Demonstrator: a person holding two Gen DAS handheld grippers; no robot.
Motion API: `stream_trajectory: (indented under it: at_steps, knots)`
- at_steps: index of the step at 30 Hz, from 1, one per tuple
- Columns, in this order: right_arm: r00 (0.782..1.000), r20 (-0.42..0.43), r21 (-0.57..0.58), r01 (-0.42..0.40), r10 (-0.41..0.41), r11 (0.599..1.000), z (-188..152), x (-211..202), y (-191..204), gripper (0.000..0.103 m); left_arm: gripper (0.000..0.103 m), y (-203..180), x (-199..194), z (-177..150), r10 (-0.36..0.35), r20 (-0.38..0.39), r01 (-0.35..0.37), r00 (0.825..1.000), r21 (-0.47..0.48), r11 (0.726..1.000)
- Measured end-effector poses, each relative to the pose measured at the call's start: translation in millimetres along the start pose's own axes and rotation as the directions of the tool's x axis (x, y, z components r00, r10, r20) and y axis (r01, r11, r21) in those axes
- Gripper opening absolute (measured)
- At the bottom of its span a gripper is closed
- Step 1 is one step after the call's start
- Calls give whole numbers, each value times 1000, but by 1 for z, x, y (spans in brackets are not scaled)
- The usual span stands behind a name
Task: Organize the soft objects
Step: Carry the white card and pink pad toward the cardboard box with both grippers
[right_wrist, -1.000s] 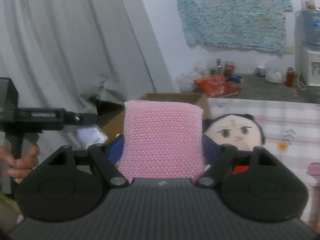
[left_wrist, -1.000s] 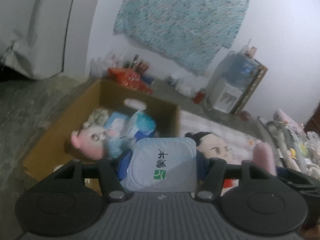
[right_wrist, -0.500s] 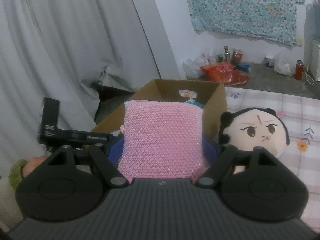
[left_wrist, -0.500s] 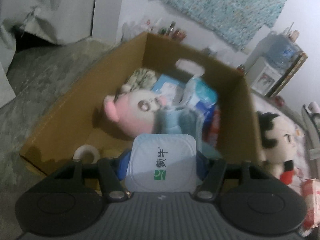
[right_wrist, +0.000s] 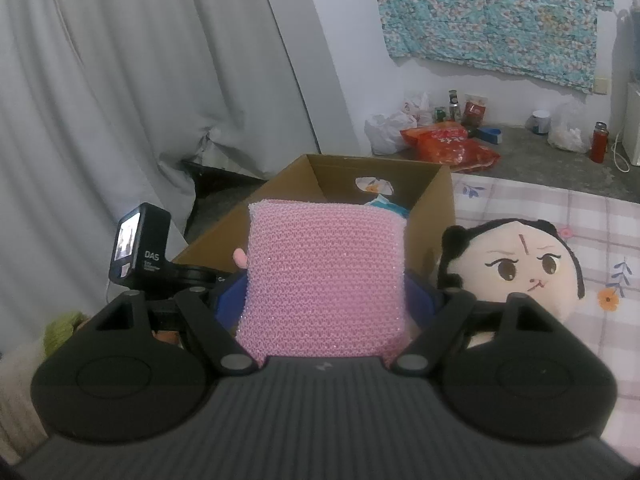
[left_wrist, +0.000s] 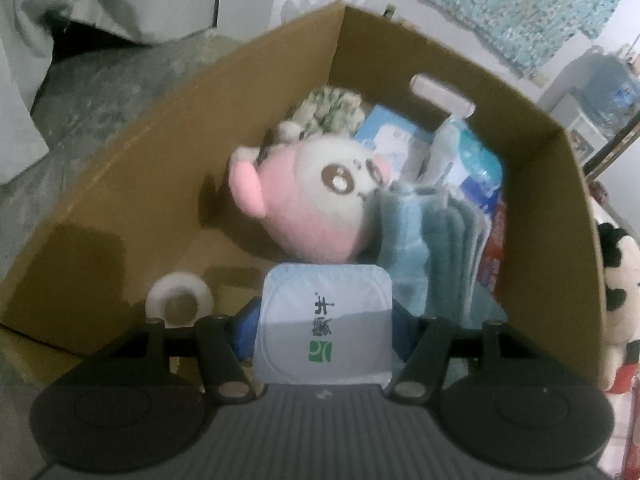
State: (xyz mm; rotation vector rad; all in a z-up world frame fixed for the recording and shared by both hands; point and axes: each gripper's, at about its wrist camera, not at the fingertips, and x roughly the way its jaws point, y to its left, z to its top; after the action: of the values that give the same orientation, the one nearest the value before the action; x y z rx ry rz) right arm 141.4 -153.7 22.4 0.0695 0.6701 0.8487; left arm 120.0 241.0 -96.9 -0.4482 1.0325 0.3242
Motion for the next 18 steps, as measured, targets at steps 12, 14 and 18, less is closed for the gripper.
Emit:
stream_trajectory:
  at_steps: [12,14,18]
  knots:
    - [1000,-21,-125,0,-3,992,10,-4,11,80,77,7,-27,0,-91,85,94,992,-32,995]
    - [1000,-19,-178,-16,13,984,15,-5,18,80,79,9,-42,0,-102,132,105,986,-20,994]
    - [997,-55,-306,-71,56,950,29,1,37,80,80,19,-72,-3,-118,218,127,969,-25,992]
